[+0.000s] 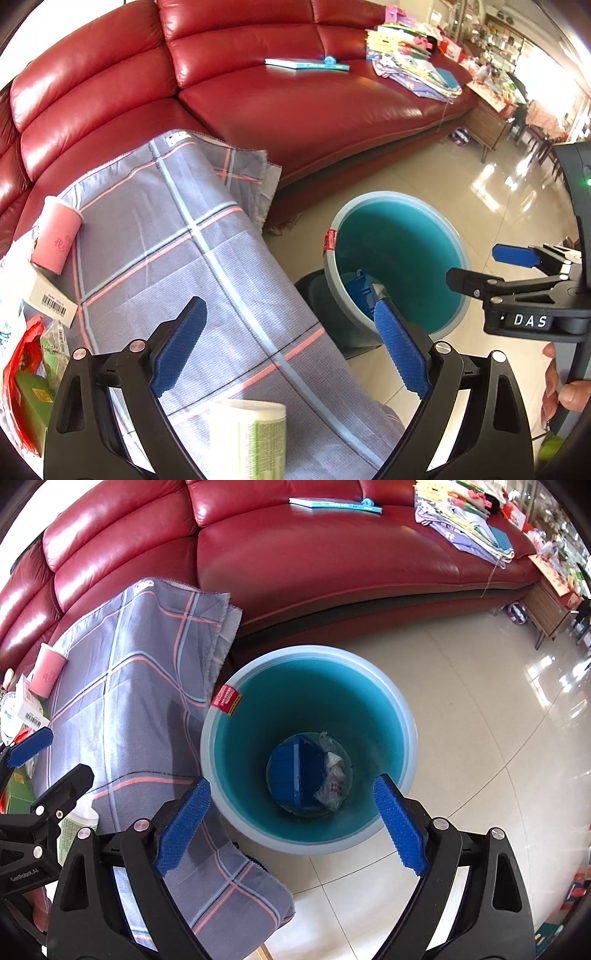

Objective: Collect trash
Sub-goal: 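Open both tools to drop the tray and bag into the bin, then grasp the white-and-green pill bottle on the cloth with the right tool, then grasp the red snack bag with left tool while right tool lifts the bottle, then carry the red snack bag and pill bottle with both tools over the bin, then open both tools to drop the snack bag and bottle into the bin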

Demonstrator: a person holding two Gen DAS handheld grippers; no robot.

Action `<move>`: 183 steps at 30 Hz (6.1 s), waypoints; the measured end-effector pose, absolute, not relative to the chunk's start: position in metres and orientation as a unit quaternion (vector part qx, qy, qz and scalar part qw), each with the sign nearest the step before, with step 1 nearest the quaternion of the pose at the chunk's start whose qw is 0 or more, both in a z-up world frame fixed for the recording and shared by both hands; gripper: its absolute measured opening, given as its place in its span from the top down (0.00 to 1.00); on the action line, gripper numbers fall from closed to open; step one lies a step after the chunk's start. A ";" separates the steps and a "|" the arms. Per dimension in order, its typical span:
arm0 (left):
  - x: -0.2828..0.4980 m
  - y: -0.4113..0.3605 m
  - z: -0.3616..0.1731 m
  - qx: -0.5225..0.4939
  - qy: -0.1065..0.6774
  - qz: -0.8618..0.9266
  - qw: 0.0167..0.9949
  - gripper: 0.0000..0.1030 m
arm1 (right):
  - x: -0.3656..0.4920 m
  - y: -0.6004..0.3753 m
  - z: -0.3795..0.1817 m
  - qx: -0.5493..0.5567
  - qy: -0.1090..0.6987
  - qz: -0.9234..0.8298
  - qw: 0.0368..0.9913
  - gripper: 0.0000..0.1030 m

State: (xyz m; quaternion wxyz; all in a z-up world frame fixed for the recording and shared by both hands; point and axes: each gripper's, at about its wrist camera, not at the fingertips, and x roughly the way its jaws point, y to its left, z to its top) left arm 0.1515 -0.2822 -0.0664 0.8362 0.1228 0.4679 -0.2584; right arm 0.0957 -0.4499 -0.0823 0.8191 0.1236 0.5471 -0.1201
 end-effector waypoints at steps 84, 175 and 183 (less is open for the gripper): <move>0.154 0.055 -0.068 -0.025 0.483 -0.060 0.873 0.34 | 0.120 -0.182 -0.095 -0.022 0.598 0.051 0.799 0.47; 0.124 -0.380 -0.096 0.149 0.508 -0.405 0.745 0.82 | 0.045 -0.512 -0.062 0.160 0.490 -0.164 0.841 0.51; 0.137 -0.388 -0.109 0.145 0.511 -0.388 0.753 0.44 | 0.056 -0.517 -0.072 0.158 0.499 -0.165 0.836 0.51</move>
